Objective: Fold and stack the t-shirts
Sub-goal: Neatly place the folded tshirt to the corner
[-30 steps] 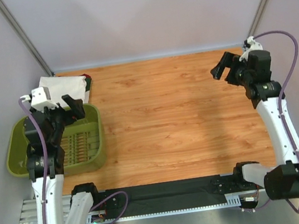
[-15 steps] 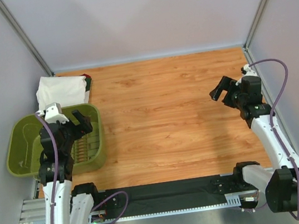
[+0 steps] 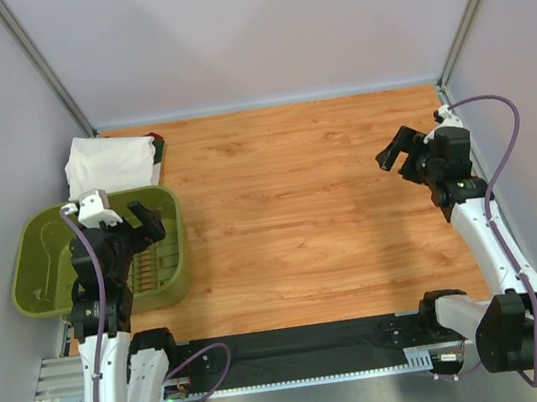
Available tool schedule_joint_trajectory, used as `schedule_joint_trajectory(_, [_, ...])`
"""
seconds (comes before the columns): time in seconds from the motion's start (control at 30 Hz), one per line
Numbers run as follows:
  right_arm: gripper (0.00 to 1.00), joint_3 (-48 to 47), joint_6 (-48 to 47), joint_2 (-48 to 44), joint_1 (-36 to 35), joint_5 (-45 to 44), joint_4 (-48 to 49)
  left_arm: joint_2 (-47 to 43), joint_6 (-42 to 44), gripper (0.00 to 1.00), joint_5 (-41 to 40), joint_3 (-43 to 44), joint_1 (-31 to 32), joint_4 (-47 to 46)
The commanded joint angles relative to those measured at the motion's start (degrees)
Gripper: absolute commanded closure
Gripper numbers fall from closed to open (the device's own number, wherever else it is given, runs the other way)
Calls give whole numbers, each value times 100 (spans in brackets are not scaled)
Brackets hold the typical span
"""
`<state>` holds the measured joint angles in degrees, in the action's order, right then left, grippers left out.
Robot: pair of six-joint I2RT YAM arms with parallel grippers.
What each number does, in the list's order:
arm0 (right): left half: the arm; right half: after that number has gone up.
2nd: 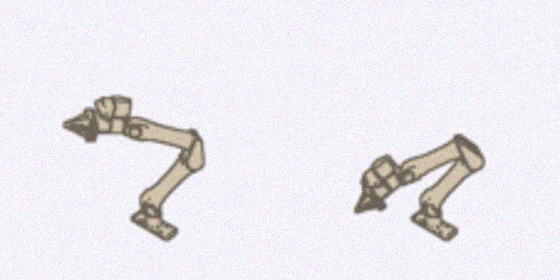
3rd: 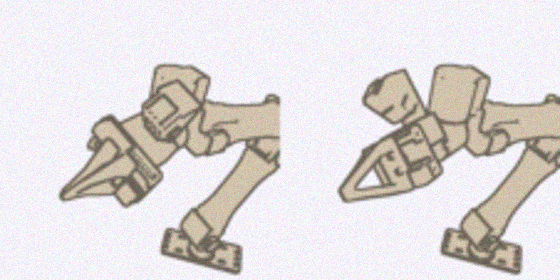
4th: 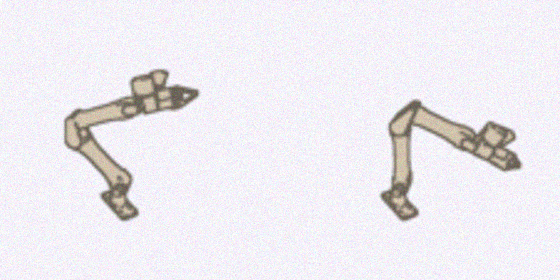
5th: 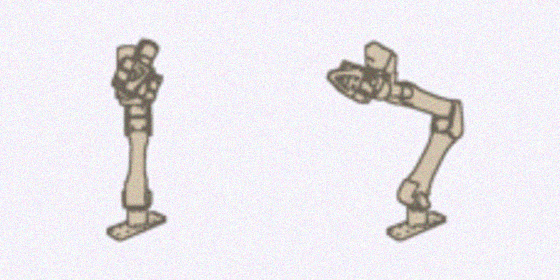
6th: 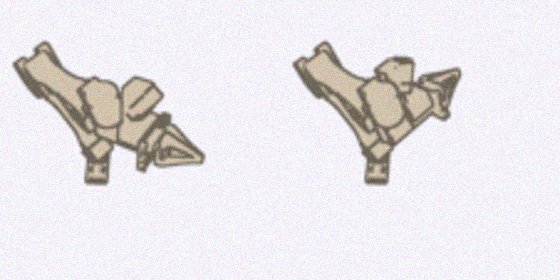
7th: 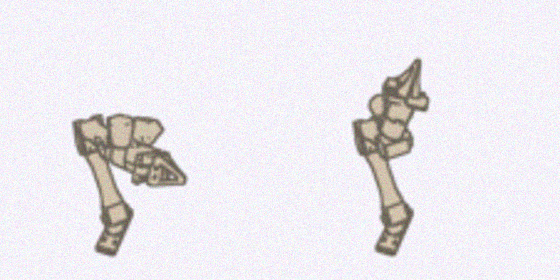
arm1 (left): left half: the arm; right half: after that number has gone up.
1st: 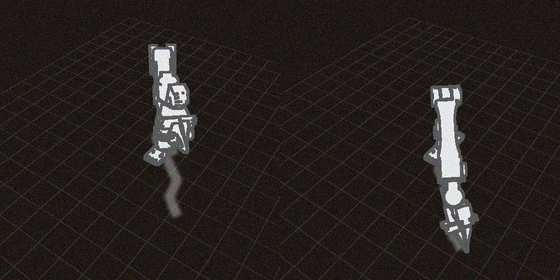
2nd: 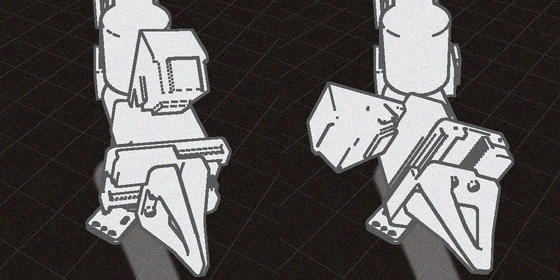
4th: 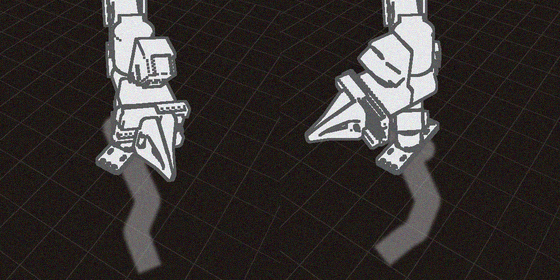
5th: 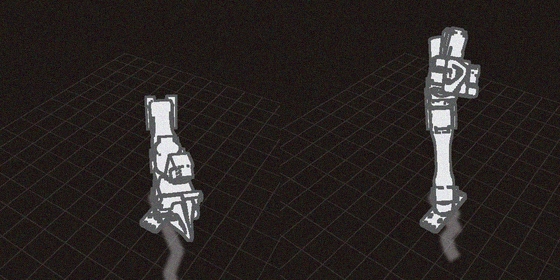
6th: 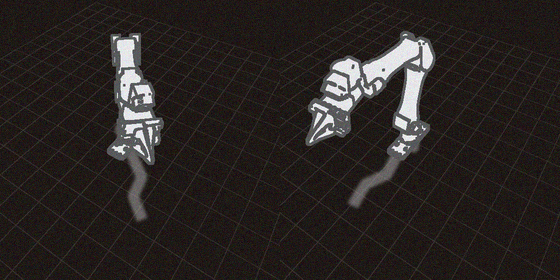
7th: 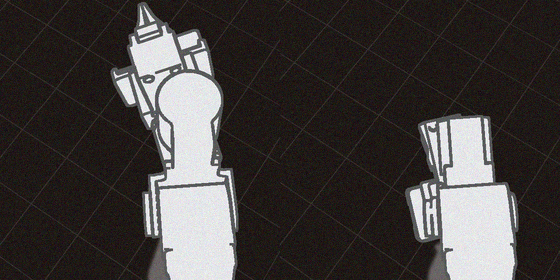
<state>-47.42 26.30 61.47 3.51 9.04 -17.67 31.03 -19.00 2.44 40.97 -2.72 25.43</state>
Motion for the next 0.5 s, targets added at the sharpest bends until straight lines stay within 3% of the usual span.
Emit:
schedule_joint_trajectory(0.0, [0,-259,-38,14,-17,-69,317,0,37,1,-50,-10,-27,-223])
schedule_joint_trajectory(0.47, [0,-242,15,-4,-17,116,422,53,72,1,-147,-54,-18,-231])
